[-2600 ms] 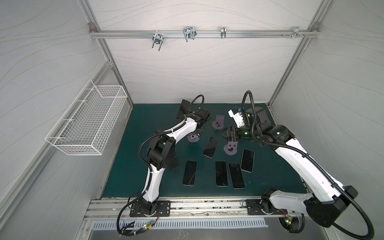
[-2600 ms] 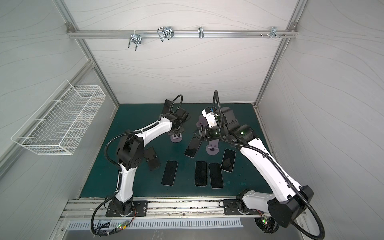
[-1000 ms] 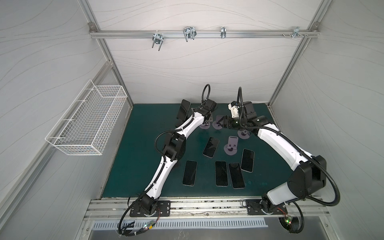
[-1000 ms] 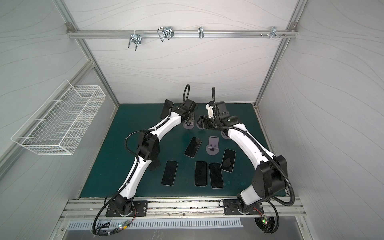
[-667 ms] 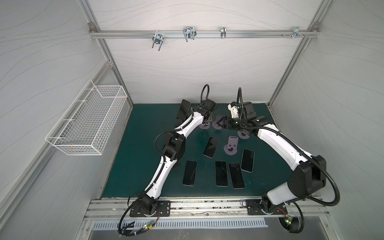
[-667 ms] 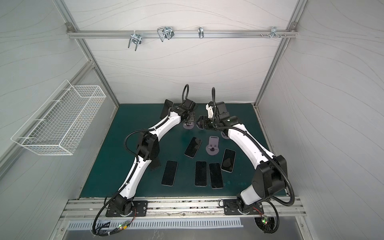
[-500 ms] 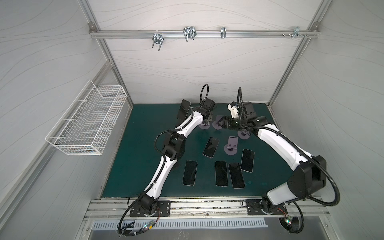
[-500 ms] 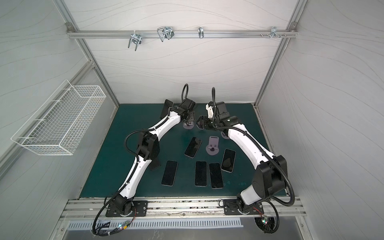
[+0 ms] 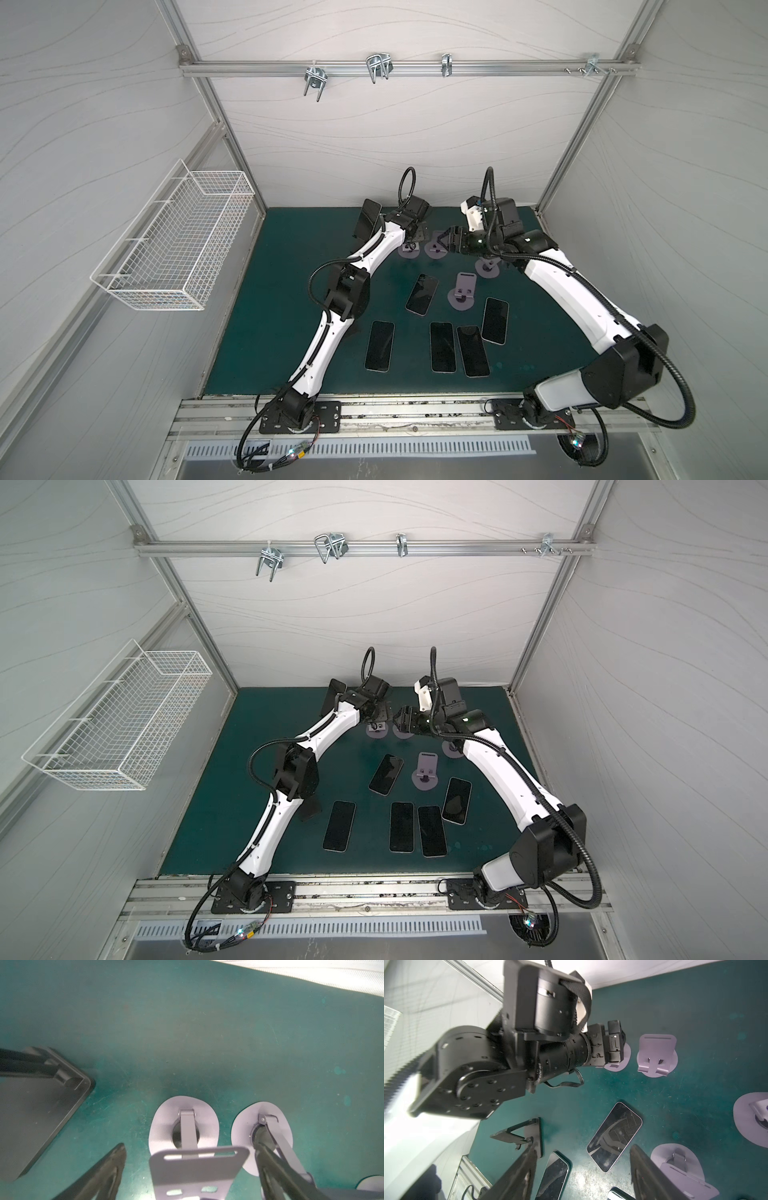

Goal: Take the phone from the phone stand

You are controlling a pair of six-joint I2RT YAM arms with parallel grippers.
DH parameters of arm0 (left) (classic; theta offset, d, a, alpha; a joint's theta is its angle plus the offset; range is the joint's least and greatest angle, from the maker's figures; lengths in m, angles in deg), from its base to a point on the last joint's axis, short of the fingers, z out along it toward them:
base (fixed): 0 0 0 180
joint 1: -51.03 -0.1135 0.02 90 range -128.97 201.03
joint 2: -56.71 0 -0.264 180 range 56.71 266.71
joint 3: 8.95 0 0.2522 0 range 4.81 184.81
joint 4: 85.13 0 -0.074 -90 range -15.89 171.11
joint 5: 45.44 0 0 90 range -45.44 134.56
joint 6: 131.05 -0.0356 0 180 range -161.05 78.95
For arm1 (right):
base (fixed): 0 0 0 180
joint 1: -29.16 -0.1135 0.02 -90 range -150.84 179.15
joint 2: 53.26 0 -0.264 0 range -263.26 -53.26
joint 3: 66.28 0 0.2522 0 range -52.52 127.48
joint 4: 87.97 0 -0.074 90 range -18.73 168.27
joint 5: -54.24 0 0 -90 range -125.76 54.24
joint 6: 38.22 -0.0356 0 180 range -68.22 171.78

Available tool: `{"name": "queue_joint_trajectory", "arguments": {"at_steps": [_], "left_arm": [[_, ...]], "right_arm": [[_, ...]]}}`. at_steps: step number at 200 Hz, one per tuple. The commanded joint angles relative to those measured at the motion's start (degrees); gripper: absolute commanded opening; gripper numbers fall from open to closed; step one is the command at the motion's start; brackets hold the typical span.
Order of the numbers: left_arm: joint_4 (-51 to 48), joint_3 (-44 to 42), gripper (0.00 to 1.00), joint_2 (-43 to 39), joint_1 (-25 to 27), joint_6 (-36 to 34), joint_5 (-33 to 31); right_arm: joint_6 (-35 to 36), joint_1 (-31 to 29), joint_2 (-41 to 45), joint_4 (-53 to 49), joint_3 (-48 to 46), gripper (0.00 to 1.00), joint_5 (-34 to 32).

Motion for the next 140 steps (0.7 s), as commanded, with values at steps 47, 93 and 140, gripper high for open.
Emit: {"name": "queue_joint_trajectory", "arguments": {"at_steps": [47, 93, 140], "left_arm": [[-0.77, 2.94, 0.99, -10.19, -0.46, -5.65, -2.68], [-0.26, 1.06, 0.99, -16.81, -0.42, -10.76, -0.33], [1.47, -3.66, 0.99, -25.26, -1.31, -17.89, -2.04]], "right_arm": [[1.9, -0.52, 2.69, -4.17, 2.99, 0.73, -0.77], [1.89, -0.68, 2.68, -5.55, 5.93, 0.73, 1.69], [1.53, -1.04, 3.21, -6.18, 7.12, 0.73, 2.14]]}}
